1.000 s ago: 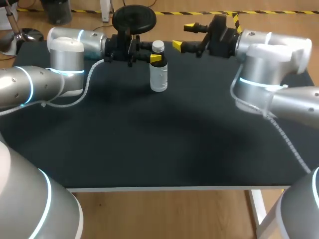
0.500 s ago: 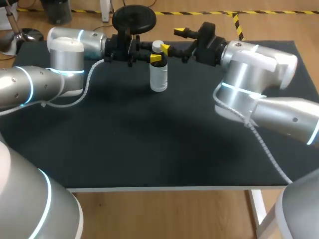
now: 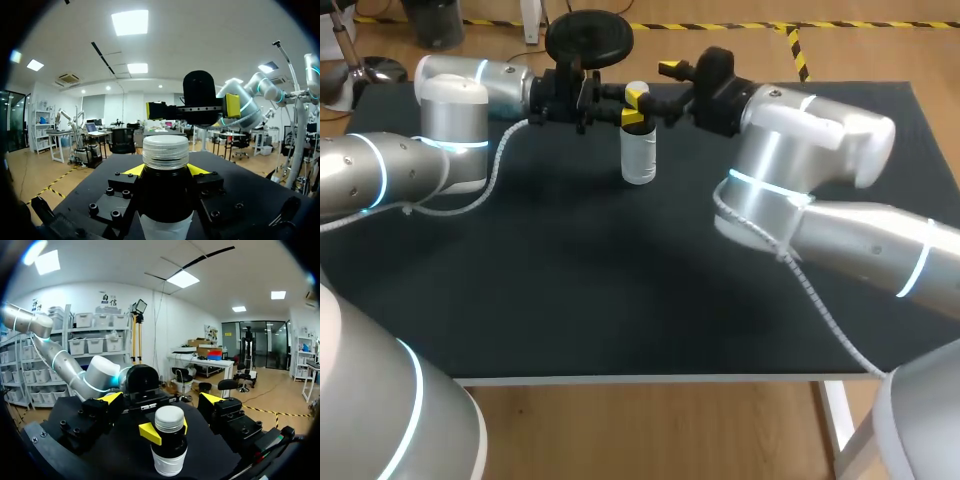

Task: Unscrew the bottle cap

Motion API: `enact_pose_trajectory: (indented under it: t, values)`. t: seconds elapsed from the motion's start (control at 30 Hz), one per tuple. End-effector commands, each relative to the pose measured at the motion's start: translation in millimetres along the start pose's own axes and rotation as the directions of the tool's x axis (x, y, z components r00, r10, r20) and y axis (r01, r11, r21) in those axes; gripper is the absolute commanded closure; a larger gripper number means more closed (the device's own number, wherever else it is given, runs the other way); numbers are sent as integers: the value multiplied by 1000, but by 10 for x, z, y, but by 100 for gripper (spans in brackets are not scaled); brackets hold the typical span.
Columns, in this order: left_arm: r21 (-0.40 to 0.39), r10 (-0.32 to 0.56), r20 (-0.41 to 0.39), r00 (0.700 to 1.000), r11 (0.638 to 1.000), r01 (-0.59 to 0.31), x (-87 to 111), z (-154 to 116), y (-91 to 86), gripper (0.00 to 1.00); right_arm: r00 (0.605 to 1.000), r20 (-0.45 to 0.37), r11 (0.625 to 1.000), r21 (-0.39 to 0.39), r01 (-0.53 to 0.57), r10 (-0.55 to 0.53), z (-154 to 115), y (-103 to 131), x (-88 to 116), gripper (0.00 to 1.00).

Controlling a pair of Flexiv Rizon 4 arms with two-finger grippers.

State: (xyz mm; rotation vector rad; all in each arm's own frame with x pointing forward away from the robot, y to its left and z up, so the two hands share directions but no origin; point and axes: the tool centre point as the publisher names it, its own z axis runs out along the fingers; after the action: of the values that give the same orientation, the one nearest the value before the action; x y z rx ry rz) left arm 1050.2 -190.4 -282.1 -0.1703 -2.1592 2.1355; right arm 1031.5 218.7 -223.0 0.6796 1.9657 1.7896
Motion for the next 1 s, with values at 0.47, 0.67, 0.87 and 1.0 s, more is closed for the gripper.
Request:
enact_pose_trajectory:
  t: [0.47,0.67,0.87,1.0]
  values:
    - [-2,-1,0,1000,1000,1,-4,6,-5,100,996,90,1000,15,-16,14,278,-145,-18,0]
    - [-2,-1,0,1000,1000,1,-4,6,-5,100,996,86,1000,20,-16,14,312,-165,-21,0]
    - [-2,-1,0,1000,1000,1,-4,6,-5,100,995,98,999,25,-19,17,311,-193,-55,0]
    - [-2,-1,0,1000,1000,1,-4,6,-5,100,994,105,999,29,-19,16,329,-201,-73,0]
